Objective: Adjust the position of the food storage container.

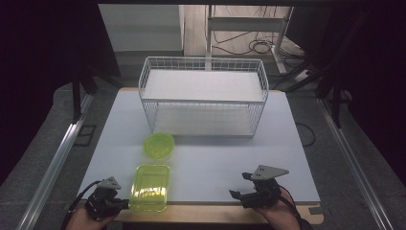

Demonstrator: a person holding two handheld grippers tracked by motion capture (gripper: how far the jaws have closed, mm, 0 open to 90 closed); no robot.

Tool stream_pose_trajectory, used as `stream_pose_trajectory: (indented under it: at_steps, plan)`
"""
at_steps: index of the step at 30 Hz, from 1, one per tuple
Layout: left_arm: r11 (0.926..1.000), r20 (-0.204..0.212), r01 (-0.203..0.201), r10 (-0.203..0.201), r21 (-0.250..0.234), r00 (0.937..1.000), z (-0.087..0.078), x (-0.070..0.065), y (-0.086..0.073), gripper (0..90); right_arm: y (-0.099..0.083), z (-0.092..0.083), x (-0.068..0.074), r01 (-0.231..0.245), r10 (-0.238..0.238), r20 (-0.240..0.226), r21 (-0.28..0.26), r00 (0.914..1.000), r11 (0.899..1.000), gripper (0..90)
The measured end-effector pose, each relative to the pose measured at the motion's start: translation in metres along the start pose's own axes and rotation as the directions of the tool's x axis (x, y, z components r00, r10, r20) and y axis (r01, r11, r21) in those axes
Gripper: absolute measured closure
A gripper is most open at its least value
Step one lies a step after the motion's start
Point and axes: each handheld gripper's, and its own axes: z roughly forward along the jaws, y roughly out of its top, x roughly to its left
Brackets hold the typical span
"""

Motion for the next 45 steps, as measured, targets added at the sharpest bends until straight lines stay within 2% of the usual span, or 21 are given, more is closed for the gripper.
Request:
stream_pose_trajectory:
  at_steps: [1,5,6,11,18,22,25,31,32,33,34,35,36,37,39,40,41,42,43,44,45]
  plan:
    - [0.9999,0.006,0.009,-0.009,-0.005,0.9999,0.001,-0.001,0.004,89.9,0.000,0.001,0.002,0.004,-0.004,-0.010,0.004,0.9999,1.000,21.7]
    - [0.9998,0.043,-0.018,0.019,-0.006,0.9989,0.005,-0.006,0.012,89.9,0.002,0.005,0.006,0.015,-0.015,-0.027,0.012,0.9995,1.000,21.9]
    - [0.9993,0.066,-0.038,0.038,-0.002,0.9971,0.010,-0.011,0.016,89.9,0.002,0.006,0.006,0.018,-0.018,-0.027,0.014,0.9995,1.000,22.1]
    - [0.9966,0.080,-0.079,0.077,0.024,0.9939,0.022,-0.021,0.029,89.8,0.000,0.008,0.002,0.002,-0.001,-0.030,0.026,0.9996,1.000,24.5]
    - [0.9930,0.108,-0.115,0.111,0.027,0.9880,0.038,-0.030,0.040,89.6,-0.002,0.009,-0.001,-0.008,0.009,-0.021,0.034,0.9997,0.999,27.9]
    - [0.9892,0.102,-0.146,0.143,0.017,0.9845,0.044,-0.034,0.043,89.6,-0.003,0.010,0.000,-0.005,0.006,-0.021,0.040,0.9998,0.999,29.4]
    - [0.9881,0.092,-0.153,0.151,0.013,0.9842,0.045,-0.034,0.044,89.6,-0.003,0.011,0.000,0.001,0.000,-0.022,0.042,0.9998,0.999,30.2]
    - [0.9950,0.006,-0.100,0.100,-0.012,0.9950,0.034,-0.015,0.036,89.6,-0.004,0.010,-0.003,-0.015,0.015,-0.013,0.039,0.9998,0.999,33.4]
    - [0.9958,-0.013,-0.089,0.089,-0.018,0.9959,0.031,-0.011,0.035,89.6,-0.004,0.010,-0.003,-0.019,0.019,-0.013,0.038,0.9997,0.999,34.4]
    - [0.9958,-0.013,-0.089,0.089,-0.018,0.9959,0.031,-0.011,0.035,89.6,-0.004,0.010,-0.003,-0.021,0.021,-0.014,0.037,0.9997,0.999,35.4]
    - [0.9974,-0.042,-0.065,0.064,-0.032,0.9971,0.026,-0.002,0.035,89.5,-0.004,0.010,-0.002,-0.019,0.019,-0.018,0.035,0.9997,0.999,36.8]
    - [0.9974,-0.042,-0.065,0.064,-0.032,0.9971,0.026,-0.002,0.035,89.5,-0.004,0.010,-0.002,-0.019,0.019,-0.018,0.035,0.9997,0.999,36.8]
    - [0.9978,-0.068,-0.051,0.048,-0.043,0.9965,0.023,0.008,0.036,89.4,-0.003,0.012,0.001,-0.013,0.014,-0.028,0.035,0.9995,0.999,40.9]
    - [0.9978,-0.068,-0.051,0.048,-0.043,0.9965,0.023,0.008,0.036,89.4,-0.003,0.012,0.001,-0.013,0.014,-0.028,0.035,0.9995,0.999,40.9]
    - [0.9984,-0.097,-0.033,0.029,-0.045,0.9948,0.021,0.020,0.038,89.4,-0.001,0.016,0.008,0.013,-0.011,-0.048,0.038,0.9988,0.999,48.2]
    - [0.9985,-0.093,-0.007,0.001,-0.054,0.9956,0.024,0.026,0.039,89.4,0.000,0.017,0.011,0.022,-0.019,-0.053,0.043,0.9984,0.999,55.6]
    - [0.9981,-0.082,-0.008,0.003,-0.062,0.9966,0.025,0.028,0.041,89.5,0.001,0.019,0.013,0.025,-0.022,-0.060,0.047,0.9979,0.999,60.5]
    - [0.9981,-0.082,-0.008,0.003,-0.062,0.9966,0.025,0.028,0.041,89.4,0.001,0.019,0.013,0.025,-0.022,-0.060,0.047,0.9979,0.999,60.5]
    - [0.9980,-0.083,-0.018,0.013,-0.061,0.9965,0.027,0.031,0.045,89.1,0.003,0.023,0.020,0.045,-0.041,-0.087,0.051,0.9954,0.998,71.1]
    - [0.9977,-0.093,-0.027,0.021,-0.062,0.9954,0.028,0.032,0.048,88.9,0.004,0.025,0.022,0.046,-0.040,-0.097,0.059,0.9945,0.997,76.3]
    - [0.9977,-0.093,-0.027,0.021,-0.062,0.9954,0.028,0.032,0.048,88.8,0.004,0.025,0.022,0.046,-0.040,-0.097,0.059,0.9945,0.997,76.3]
